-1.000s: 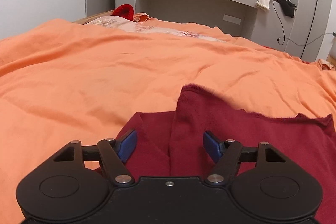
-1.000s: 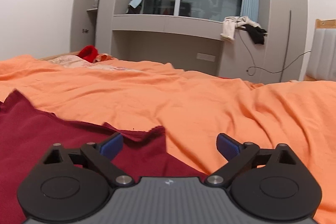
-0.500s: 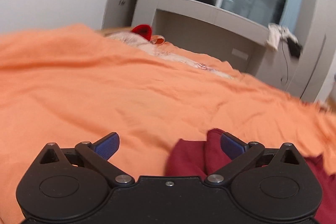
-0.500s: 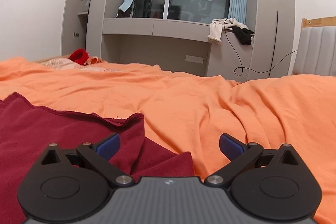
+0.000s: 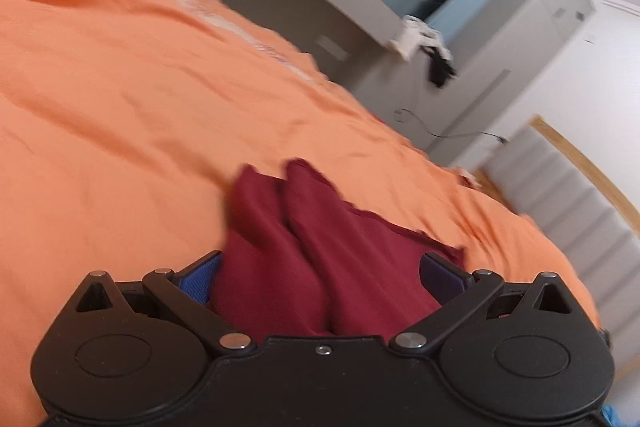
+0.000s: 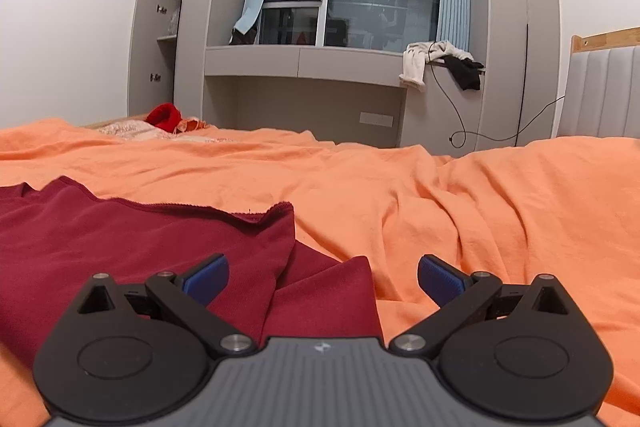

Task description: Fold small clothes

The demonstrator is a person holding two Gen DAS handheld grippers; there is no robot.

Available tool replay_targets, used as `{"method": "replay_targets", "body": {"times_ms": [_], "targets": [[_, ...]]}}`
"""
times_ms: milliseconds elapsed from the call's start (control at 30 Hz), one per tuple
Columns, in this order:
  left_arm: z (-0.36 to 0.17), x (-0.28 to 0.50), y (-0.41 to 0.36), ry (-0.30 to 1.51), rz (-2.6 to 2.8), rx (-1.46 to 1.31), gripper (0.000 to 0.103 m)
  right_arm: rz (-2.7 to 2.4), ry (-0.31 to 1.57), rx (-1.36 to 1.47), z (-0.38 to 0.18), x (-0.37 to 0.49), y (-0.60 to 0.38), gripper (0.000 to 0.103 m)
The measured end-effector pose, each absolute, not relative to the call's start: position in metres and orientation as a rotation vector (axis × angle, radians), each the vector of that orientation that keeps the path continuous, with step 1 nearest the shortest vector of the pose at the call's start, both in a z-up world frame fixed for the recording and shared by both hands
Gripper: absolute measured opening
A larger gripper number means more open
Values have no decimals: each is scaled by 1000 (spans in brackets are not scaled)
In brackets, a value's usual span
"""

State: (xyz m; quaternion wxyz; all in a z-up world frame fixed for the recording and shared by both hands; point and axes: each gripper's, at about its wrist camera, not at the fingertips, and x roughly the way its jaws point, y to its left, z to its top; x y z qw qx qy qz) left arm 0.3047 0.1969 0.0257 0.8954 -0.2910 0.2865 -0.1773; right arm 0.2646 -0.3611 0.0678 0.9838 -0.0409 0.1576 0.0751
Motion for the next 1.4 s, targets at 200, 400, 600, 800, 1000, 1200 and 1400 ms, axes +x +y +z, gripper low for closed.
{"method": "replay_targets", "body": {"times_ms": [200, 400, 600, 800, 1000, 1200, 1400], "targets": [[36, 269, 196, 478, -494, -683, 102, 140, 310, -67, 70, 255, -366, 103], [36, 250, 188, 460, -456, -688, 102, 106, 375, -63, 63, 257, -369, 103], [38, 217, 185, 424, -398, -683, 102, 77, 391, -42, 61, 256, -378, 103], [34, 182, 166, 412, -360, -650, 102, 17, 451, -14, 55, 263, -389, 103], [19, 160, 133, 473, -395, -597, 102, -7, 503, 69, 48, 267, -403, 103], [11, 169, 106, 512, -437, -544, 102, -10, 469, 77, 55, 264, -396, 103], [5, 192, 84, 575, -473, -533, 102, 31, 469, 102, 61, 272, -381, 103]]}}
